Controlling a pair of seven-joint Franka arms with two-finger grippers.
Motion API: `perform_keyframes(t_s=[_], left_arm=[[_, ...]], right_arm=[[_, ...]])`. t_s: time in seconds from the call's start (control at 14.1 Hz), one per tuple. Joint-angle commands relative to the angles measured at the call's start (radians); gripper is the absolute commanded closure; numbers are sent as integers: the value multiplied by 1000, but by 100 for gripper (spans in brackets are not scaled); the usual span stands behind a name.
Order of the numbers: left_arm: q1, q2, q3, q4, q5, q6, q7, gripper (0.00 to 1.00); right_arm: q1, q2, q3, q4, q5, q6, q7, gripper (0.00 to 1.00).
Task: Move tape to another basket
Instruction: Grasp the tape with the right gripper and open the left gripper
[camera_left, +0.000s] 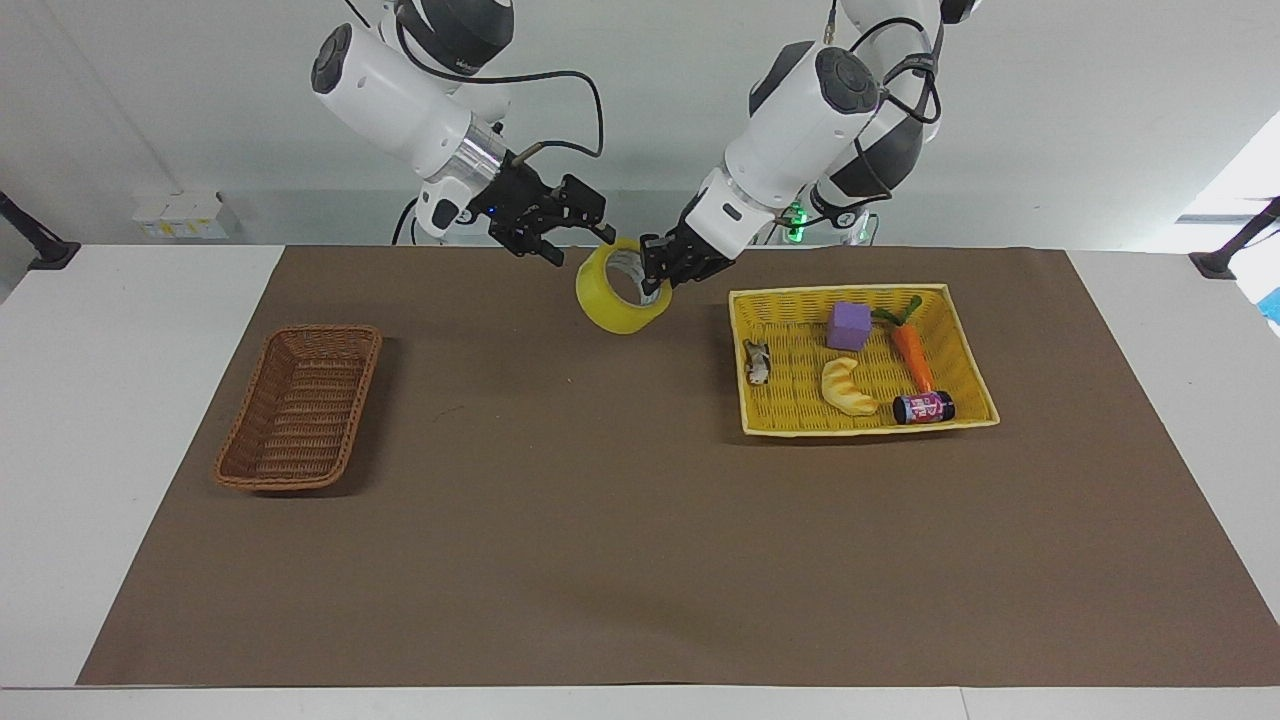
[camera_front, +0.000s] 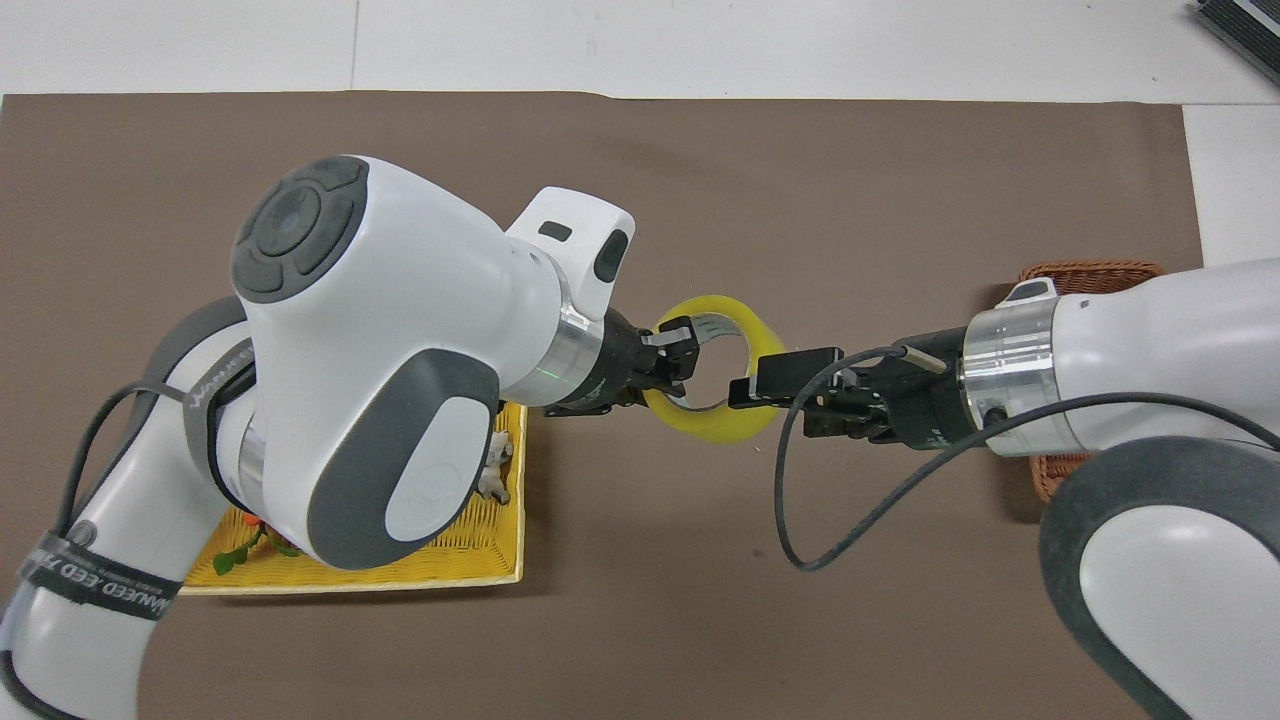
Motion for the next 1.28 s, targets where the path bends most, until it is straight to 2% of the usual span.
perform_keyframes(t_s=[0.0,0.21,0.28,0.43,0.5,0.57,0.71,0.78,0.85,1.21], left_arm=[[-12,2,-14,31,-20,4,-65,100],[-6,2,-18,31,-105,4,-93,100],[1,2,-18,29,-132,4,-96,100],[5,2,-20,28,-144,4,-97,100],[5,2,-18,26,-158,4,-96,100],[5,1,-18,26,-173,4,-96,100],[5,1,-17,26,-176,4,-96,100],[5,1,-17,24,-173,5,-79,88],[4,1,-15,26,-173,19,-100,1],[5,-41,-9,18,-164,16,-97,0]], right_arm=[[-15,-11,4,-24,34,26,-50,0],[-31,-11,4,-24,35,22,-79,0],[-32,-11,4,-24,35,18,-88,4],[-47,-11,4,-22,35,7,-95,54],[-48,-11,4,-21,35,-4,-93,84],[-48,-11,4,-21,35,-8,-81,100],[-48,-12,3,-19,35,-20,-41,100],[-48,-12,3,-18,35,-22,-38,100],[-50,-14,3,-18,35,-22,-35,100],[-50,-16,3,-18,34,-22,-21,100]])
